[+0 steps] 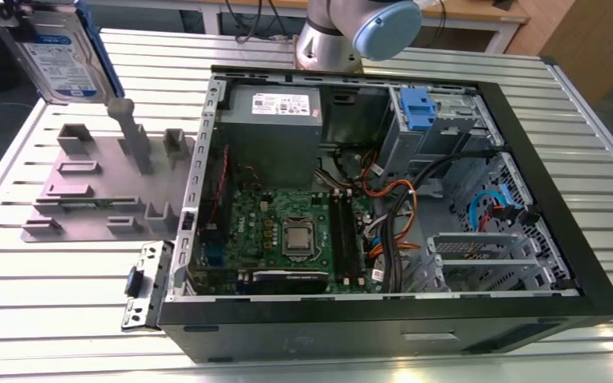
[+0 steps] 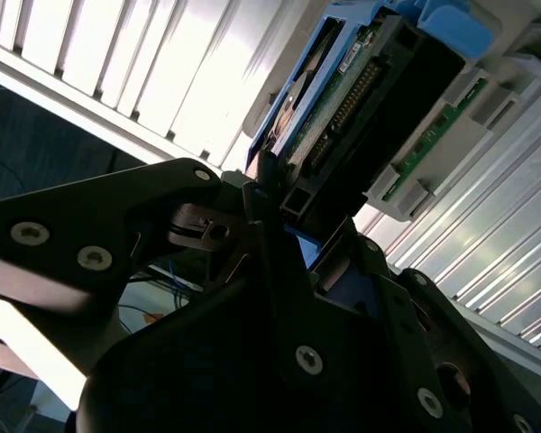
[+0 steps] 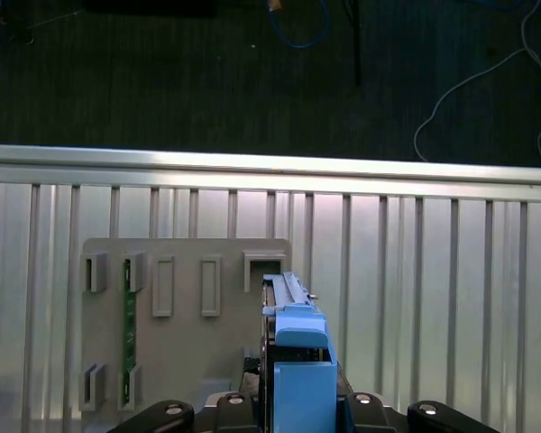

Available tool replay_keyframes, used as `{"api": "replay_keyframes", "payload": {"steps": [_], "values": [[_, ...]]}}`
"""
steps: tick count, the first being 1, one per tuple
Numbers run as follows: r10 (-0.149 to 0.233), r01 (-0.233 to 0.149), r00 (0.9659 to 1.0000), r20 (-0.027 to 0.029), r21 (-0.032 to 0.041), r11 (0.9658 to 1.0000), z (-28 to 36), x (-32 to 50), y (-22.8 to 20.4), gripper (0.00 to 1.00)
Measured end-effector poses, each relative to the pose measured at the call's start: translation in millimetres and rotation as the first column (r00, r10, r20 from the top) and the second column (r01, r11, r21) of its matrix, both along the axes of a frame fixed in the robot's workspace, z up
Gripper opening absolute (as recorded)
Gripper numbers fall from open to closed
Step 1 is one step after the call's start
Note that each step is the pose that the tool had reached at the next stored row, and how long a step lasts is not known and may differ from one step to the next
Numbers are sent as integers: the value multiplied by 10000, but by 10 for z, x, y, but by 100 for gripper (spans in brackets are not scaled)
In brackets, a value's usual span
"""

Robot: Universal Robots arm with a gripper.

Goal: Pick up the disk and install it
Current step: 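Pick up the disk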

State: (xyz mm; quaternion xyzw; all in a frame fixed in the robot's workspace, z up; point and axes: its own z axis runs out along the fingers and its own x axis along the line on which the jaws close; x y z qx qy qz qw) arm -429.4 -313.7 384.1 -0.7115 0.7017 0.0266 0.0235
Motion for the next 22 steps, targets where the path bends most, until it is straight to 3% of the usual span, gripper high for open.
{"api": "replay_keyframes", "payload": {"steps": [22], "values": [[0,0,10000,0,56,10000,93,0,0,36]]}}
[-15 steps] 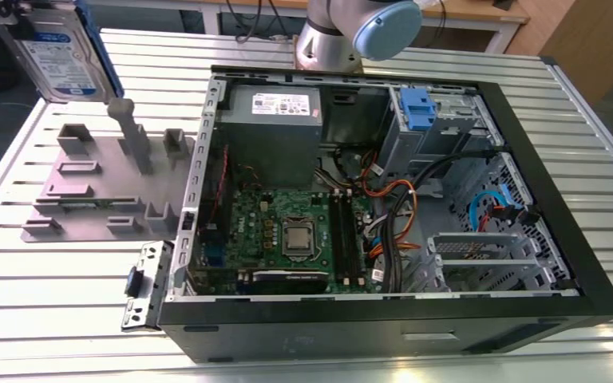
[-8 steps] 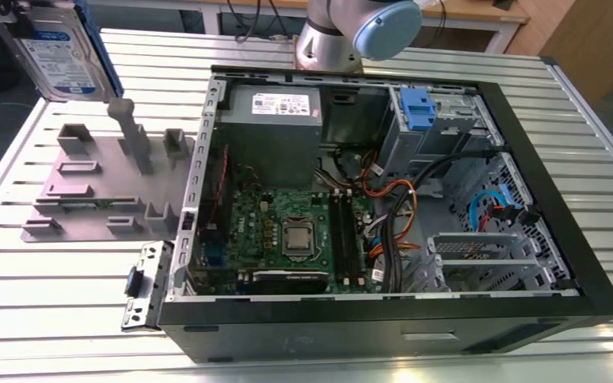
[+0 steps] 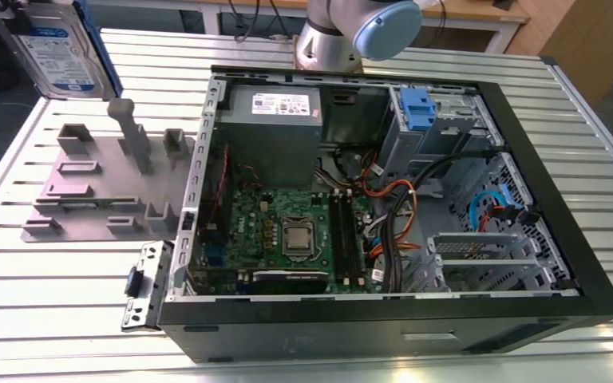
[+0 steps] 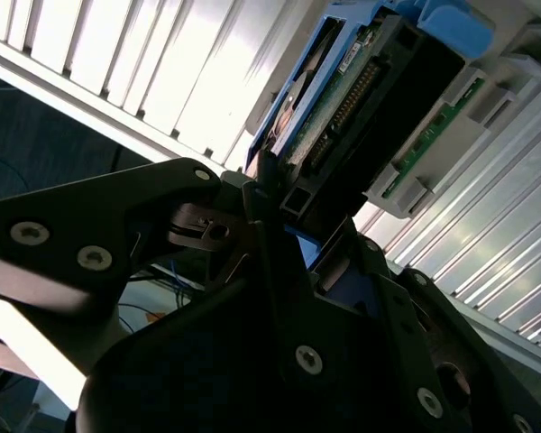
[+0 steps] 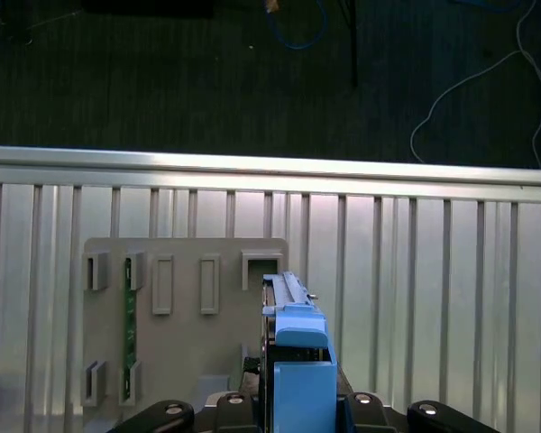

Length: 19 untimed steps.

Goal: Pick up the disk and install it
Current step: 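Pick up the disk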

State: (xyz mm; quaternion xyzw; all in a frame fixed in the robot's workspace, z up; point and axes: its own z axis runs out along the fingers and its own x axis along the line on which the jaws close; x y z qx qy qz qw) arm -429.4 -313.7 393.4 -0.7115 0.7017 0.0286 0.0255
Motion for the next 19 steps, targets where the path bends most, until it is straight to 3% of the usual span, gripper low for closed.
{"api": "replay_keyframes", "payload": {"steps": [19], "values": [[0,0,10000,0,5,10000,68,0,0,36]]}}
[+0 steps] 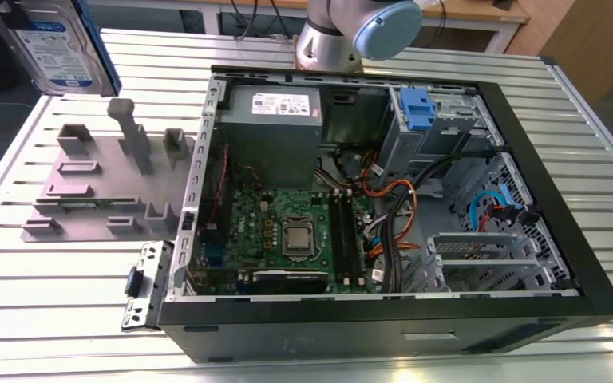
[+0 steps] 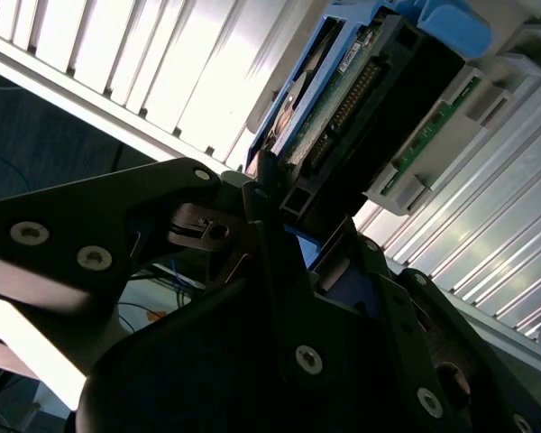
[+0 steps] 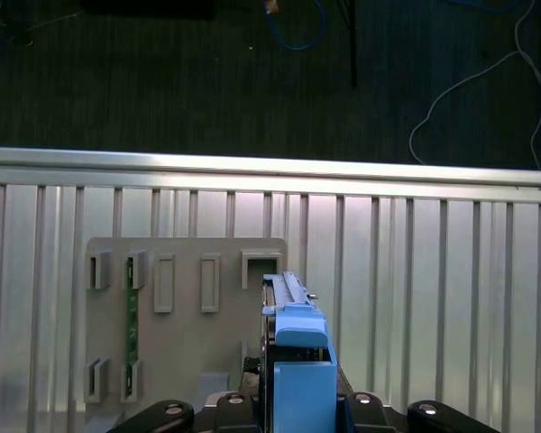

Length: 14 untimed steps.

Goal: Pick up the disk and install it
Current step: 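Pick up the disk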

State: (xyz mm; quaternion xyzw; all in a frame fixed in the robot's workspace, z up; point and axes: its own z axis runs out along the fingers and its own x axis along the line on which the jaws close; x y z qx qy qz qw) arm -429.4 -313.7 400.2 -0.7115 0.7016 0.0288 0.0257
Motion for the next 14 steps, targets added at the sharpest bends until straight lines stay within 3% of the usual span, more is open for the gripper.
{"api": "replay_keyframes", "payload": {"steps": [14], "values": [[0,0,10000,0,0,10000,41,0,0,36]]}}
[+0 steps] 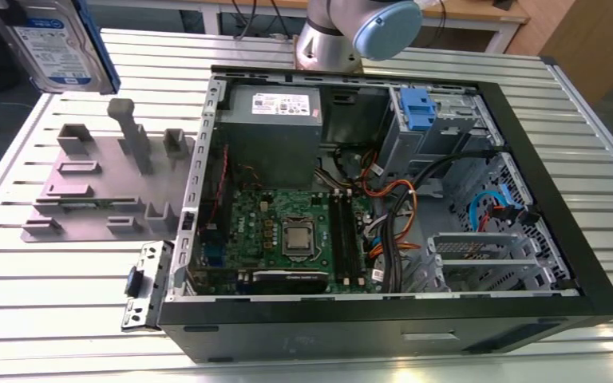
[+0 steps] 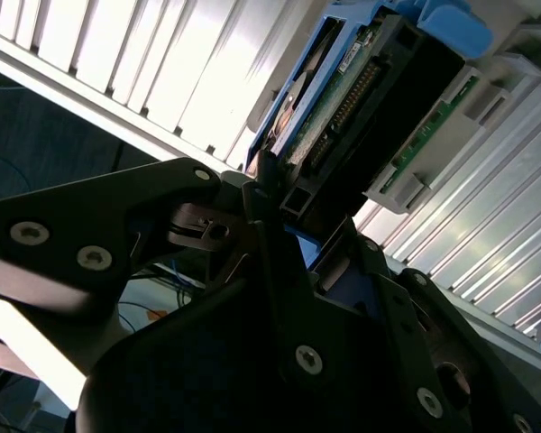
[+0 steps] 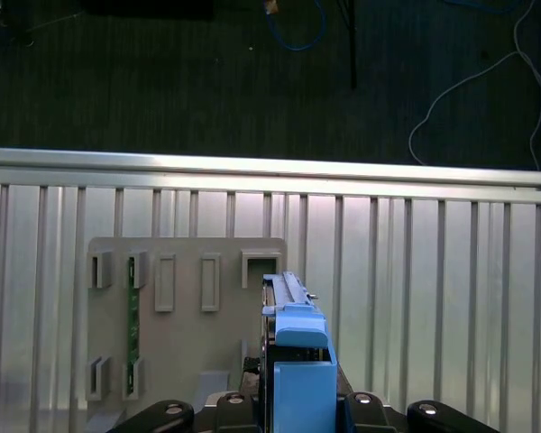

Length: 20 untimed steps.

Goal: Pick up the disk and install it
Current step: 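Pick up the disk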

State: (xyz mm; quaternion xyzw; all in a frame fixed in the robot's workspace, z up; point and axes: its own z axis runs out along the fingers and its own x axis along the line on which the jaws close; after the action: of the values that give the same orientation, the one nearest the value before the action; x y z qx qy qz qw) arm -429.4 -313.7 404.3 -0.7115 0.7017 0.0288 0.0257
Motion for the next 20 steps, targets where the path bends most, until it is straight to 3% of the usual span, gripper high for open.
{"api": "replay_keyframes", "payload": {"steps": [20], "values": [[0,0,10000,-1,0,10000,44,0,0,36]]}}
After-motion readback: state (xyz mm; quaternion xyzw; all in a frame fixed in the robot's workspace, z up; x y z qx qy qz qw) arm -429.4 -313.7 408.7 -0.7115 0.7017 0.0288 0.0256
